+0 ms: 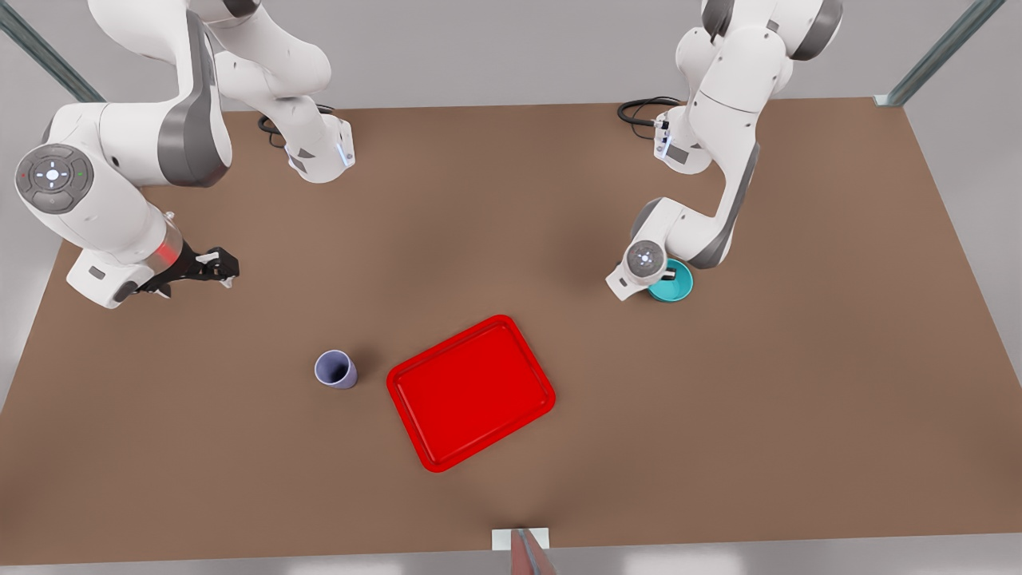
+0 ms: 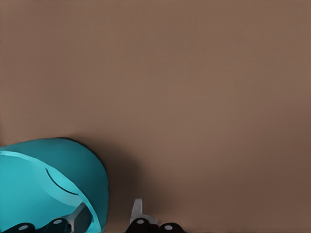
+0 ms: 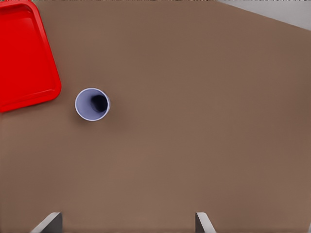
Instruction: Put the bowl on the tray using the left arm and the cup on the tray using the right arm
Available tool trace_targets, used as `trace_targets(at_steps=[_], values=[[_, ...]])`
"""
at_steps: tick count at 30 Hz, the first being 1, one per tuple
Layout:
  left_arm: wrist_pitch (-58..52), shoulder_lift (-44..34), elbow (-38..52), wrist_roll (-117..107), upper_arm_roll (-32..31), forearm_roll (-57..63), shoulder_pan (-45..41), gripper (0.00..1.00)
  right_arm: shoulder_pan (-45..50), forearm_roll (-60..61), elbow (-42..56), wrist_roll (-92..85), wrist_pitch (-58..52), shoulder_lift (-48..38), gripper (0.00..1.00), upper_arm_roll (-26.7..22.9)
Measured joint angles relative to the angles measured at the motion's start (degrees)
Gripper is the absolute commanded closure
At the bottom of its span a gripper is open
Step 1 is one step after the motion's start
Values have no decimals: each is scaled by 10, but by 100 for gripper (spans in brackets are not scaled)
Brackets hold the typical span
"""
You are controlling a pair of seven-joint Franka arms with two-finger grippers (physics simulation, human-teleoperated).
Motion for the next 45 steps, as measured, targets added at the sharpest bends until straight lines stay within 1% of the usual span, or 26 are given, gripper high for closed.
trace_targets(at_steps=[1, 2, 3, 4, 5, 13, 16, 20, 22, 24, 26, 28, 29, 30, 31, 32, 35, 37, 39, 40, 43, 45], values=[[-1, 0, 0, 0, 1, 7, 0, 55, 0, 0, 0, 0, 0, 0, 0, 0], [-1, 0, 0, 0, 1, 13, 1, 65, 0, 0, 0, 0, -1, 0, 0, 0], [-1, 1, 1, 0, 1, 19, 1, 70, 0, 0, 0, 0, 0, 0, 0, 0], [0, 4, 3, 0, 1, 23, 1, 72, 0, 0, 0, 0, -1, 0, 0, 0], [0, 5, 4, -1, 1, 26, 1, 79, 0, 0, 0, 0, -1, 0, 0, 0], [-2, 7, 12, -10, 0, 46, 0, 79, -1, 0, 0, 0, 0, 0, 0, 4], [-18, 2, 21, -12, -1, 73, 0, 79, 0, 0, 0, 0, 0, 0, 0, 4], [-70, -3, 55, -9, -1, 88, 0, 79, -2, 0, 0, 0, 0, 0, 0, 9], [-109, -12, 104, -2, -4, 87, 2, 79, 2, 0, 0, 0, 0, 0, 0, 11], [-124, -5, 158, -2, -4, 85, -3, 79, -1, 0, 0, 0, 0, 1, 0, 11], [-140, 32, 229, -2, -2, 77, -21, 79, 0, 0, 0, 0, 0, 4, 0, 11], [-157, 108, 345, -2, 1, 64, -56, 79, 0, 0, 0, 0, 0, 4, 0, 11], [-161, 145, 395, -3, 16, 58, -85, 79, 0, 0, 0, 0, 0, 4, 0, 11], [-165, 177, 446, 1, 74, 47, -140, 79, 0, 0, 0, 0, -1, 4, 0, 11], [-182, 206, 491, 6, 102, 31, -174, 79, 0, 0, 0, 0, -1, 4, 0, 11], [-188, 221, 515, 6, 127, 16, -206, 79, 0, 0, 0, 0, -1, 4, 0, 11], [-205, 245, 570, 7, 131, -19, -244, 79, 0, 0, 0, 0, 0, 5, 0, 11], [-200, 283, 616, 6, 139, -34, -280, 79, 0, 0, 0, 0, 0, 5, 0, 11], [-190, 329, 667, 7, 154, -44, -297, 79, 0, 0, 0, 0, 0, 5, 0, 11], [-179, 350, 684, 6, 170, -48, -314, 79, 0, 0, 0, 0, 0, 5, 0, 11], [-144, 382, 722, 8, 185, -60, -318, 79, -1, 0, 0, 0, 0, 5, 0, 11], [-112, 387, 727, 21, 186, -65, -318, 79, 0, 0, 0, 0, 0, 5, 0, 11]])
